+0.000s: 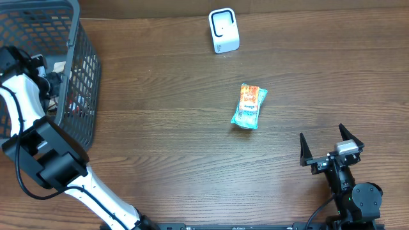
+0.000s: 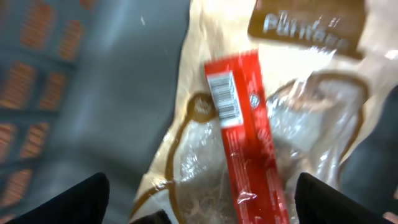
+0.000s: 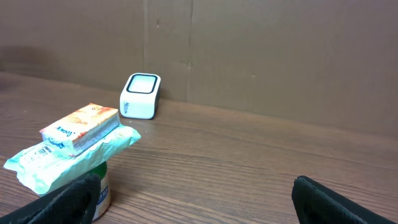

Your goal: Scan the item barcode

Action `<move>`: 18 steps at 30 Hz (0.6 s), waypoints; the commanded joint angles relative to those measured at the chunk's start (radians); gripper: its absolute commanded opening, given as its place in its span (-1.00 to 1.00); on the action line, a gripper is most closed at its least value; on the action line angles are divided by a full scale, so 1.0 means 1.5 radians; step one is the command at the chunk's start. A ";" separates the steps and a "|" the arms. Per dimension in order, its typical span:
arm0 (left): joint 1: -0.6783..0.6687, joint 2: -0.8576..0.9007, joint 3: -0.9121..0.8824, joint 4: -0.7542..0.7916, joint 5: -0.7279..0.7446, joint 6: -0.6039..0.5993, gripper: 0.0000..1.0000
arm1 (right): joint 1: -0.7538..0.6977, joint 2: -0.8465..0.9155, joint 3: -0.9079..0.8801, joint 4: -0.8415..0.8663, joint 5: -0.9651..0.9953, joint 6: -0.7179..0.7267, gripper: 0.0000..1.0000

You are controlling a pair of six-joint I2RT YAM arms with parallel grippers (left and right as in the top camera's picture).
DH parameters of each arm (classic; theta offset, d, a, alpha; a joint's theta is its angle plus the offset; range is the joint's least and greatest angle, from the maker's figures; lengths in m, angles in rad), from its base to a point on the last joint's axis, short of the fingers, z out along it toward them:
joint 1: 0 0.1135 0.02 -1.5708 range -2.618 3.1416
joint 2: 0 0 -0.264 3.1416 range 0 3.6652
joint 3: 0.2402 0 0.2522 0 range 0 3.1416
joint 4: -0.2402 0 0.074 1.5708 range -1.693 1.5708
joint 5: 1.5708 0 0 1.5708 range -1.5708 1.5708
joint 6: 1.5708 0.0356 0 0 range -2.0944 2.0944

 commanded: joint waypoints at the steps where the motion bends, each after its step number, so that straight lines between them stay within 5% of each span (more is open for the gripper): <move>1: -0.007 -0.001 0.031 -0.006 0.006 0.008 0.79 | -0.001 -0.006 -0.007 0.003 -0.002 -0.003 1.00; 5: -0.007 0.000 0.031 -0.013 0.051 0.008 0.96 | -0.001 -0.006 -0.007 0.003 -0.002 -0.003 1.00; 18: -0.008 0.040 0.001 0.000 0.086 0.006 0.97 | -0.001 -0.006 -0.007 0.003 -0.002 -0.003 1.00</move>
